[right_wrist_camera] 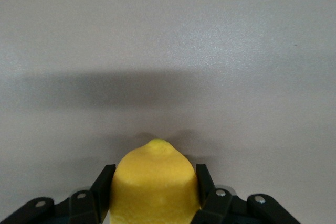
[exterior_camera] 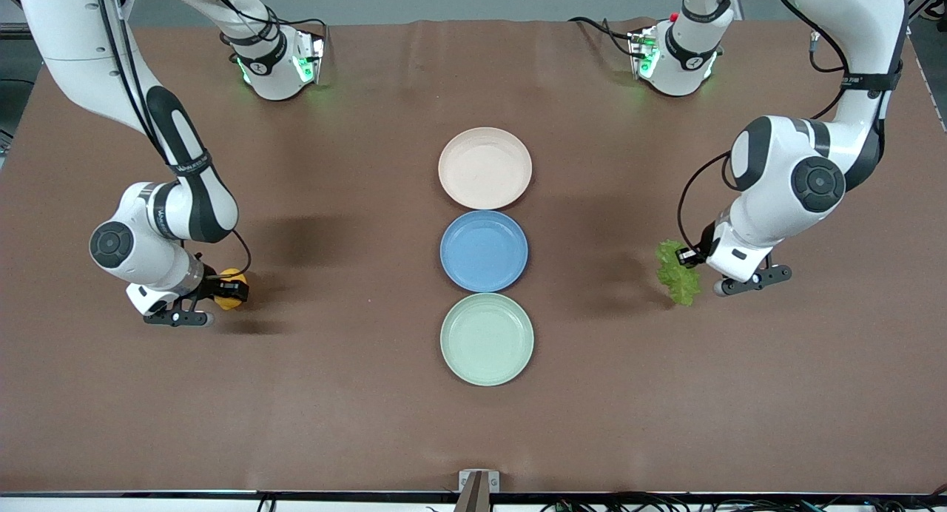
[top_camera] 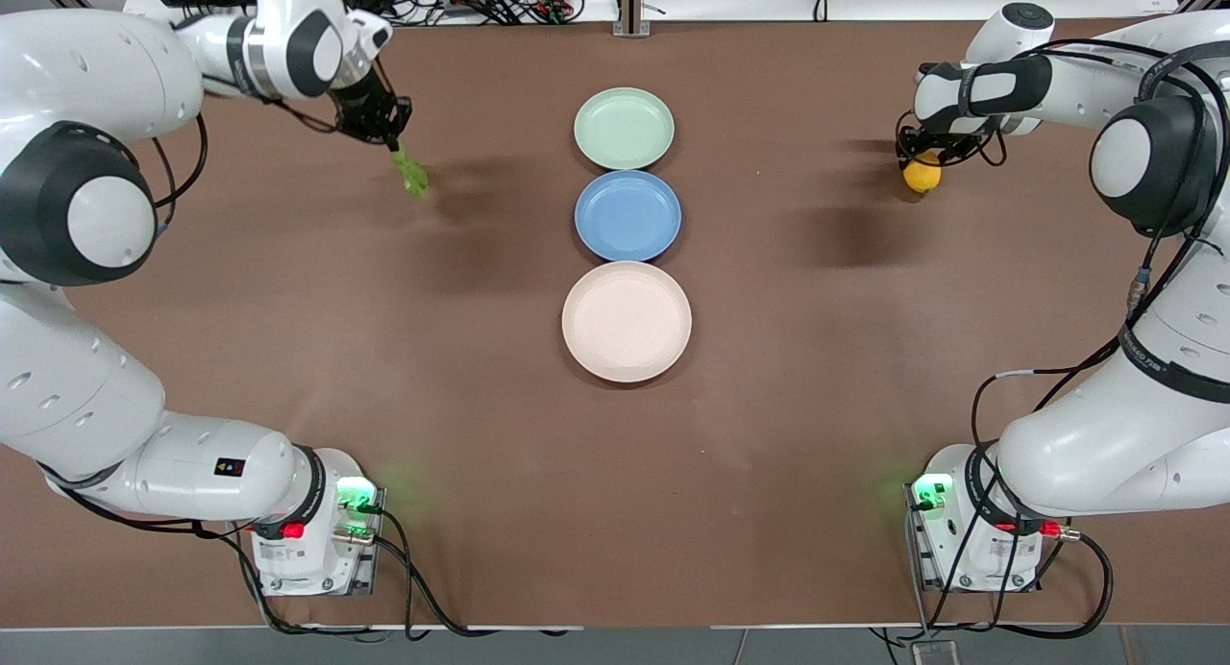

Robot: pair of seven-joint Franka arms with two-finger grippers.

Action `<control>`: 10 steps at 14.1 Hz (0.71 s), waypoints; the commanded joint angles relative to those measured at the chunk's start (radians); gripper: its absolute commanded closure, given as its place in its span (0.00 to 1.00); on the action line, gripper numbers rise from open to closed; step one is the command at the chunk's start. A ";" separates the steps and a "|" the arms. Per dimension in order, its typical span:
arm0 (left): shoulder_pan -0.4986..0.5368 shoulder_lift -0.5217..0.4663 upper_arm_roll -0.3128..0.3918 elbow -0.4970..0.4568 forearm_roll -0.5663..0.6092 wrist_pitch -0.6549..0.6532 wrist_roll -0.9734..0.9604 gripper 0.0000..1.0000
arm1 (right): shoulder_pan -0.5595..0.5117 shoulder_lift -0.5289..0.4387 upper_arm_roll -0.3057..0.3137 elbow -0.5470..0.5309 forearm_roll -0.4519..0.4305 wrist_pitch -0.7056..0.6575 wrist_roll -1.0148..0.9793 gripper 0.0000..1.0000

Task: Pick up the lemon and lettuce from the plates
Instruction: 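Carry the lemon off the plate with the right gripper while the left lifts lettuce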

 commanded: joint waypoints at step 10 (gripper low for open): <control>0.066 0.021 -0.005 -0.168 0.004 0.160 0.204 0.05 | -0.011 -0.086 0.019 0.196 -0.002 -0.367 -0.016 0.00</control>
